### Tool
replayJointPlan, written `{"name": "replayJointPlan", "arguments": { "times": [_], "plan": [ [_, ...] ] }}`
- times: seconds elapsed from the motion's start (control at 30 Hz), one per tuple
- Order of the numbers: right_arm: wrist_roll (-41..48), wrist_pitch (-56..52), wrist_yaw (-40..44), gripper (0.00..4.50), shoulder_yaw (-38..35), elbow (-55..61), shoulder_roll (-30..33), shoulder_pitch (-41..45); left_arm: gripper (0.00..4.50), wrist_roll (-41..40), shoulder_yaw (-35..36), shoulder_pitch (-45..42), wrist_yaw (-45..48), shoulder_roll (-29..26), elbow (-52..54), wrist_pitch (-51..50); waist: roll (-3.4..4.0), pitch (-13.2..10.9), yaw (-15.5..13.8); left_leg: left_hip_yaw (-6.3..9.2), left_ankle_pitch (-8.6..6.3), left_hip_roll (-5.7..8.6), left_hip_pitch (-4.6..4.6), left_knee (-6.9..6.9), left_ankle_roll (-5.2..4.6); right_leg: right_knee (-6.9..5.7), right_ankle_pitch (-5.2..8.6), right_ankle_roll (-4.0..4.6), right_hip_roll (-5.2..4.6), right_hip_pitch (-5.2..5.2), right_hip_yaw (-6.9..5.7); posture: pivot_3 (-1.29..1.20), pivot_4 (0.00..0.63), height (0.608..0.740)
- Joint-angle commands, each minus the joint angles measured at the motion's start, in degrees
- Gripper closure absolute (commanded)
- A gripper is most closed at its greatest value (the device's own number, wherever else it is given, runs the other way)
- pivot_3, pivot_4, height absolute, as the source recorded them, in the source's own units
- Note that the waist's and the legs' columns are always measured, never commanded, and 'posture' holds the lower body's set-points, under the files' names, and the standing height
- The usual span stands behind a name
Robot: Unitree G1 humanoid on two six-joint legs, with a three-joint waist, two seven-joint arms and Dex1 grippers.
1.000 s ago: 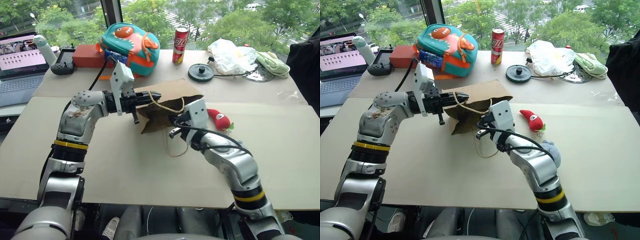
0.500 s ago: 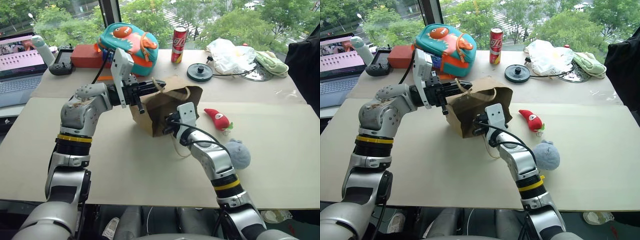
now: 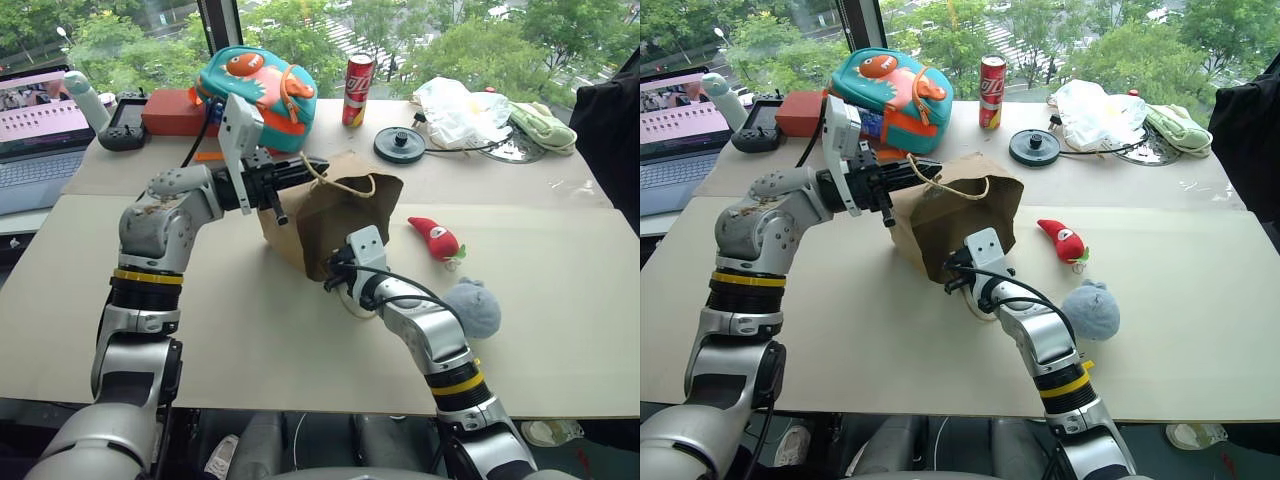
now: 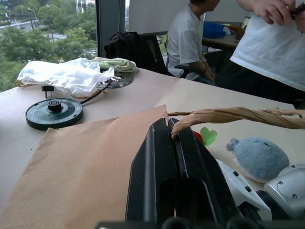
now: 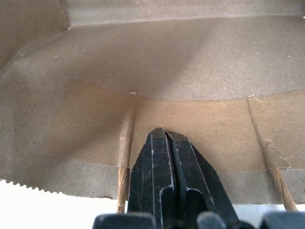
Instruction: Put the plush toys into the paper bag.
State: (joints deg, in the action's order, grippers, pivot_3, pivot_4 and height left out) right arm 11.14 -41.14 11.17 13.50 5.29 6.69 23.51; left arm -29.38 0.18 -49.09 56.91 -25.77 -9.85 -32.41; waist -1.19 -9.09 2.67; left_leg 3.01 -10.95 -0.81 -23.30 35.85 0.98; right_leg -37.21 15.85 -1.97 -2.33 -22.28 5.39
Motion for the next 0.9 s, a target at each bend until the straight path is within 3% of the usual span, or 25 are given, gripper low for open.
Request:
{"name": "replayJointPlan", "arguments": {
  "times": [0.03,0.3,0.5,0.6,0.77,0.9],
  "plan": [
    [2.1,-1.1,-0.1,4.44,-4.4,9.3,-0.2,0.5,4.5,-0.9,1.3,0.1,0.1,-0.2,2.6,0.5,0.0,0.0,0.0,0.0,0.0,0.0,-0.01,0.0,0.0,0.0,0.0,0.0,0.0,0.0,0.0,0.0,0.15,0.739],
    [14.4,-13.1,3.6,4.44,-16.6,31.4,4.9,-4.3,4.5,-1.6,1.9,0.7,-0.5,-0.1,4.0,-0.8,0.0,0.0,-0.3,0.07,0.0,0.02,-0.08,-0.01,0.0,0.04,0.0,0.0,-0.02,0.01,-0.04,0.0,0.15,0.739],
    [17.8,-20.0,3.4,4.44,-27.2,31.9,13.3,-3.0,4.5,-1.8,2.3,2.7,-0.6,-0.4,5.8,-1.5,0.0,0.0,0.0,0.0,0.0,0.03,0.0,0.01,0.0,0.05,0.0,-0.01,-0.05,0.04,0.0,0.0,0.15,0.739],
    [15.5,-20.7,2.4,3.64,-32.0,22.5,19.5,2.4,4.5,-1.8,2.5,3.7,-0.8,-0.4,6.7,-1.8,0.01,0.0,0.1,-0.06,0.01,0.03,0.04,0.02,0.01,0.03,0.0,0.0,-0.04,0.03,0.04,0.0,0.15,0.739],
    [10.2,-14.8,5.7,1.86,-25.8,7.6,25.4,5.1,4.5,-1.9,2.8,4.1,-1.0,-0.4,6.8,-1.8,0.01,0.0,-0.1,-0.07,0.01,0.02,0.02,-0.05,0.02,0.11,0.0,0.0,-0.02,0.05,0.03,0.0,0.15,0.739],
    [7.1,-11.0,8.4,0.6,-20.9,-2.0,26.0,6.0,4.5,-2.0,2.8,4.3,-1.3,0.0,6.9,-1.7,0.01,0.0,0.0,-0.14,0.0,0.06,-0.04,-0.05,-0.01,0.13,0.0,0.0,-0.06,0.01,0.1,0.0,0.15,0.739]
  ]
}}
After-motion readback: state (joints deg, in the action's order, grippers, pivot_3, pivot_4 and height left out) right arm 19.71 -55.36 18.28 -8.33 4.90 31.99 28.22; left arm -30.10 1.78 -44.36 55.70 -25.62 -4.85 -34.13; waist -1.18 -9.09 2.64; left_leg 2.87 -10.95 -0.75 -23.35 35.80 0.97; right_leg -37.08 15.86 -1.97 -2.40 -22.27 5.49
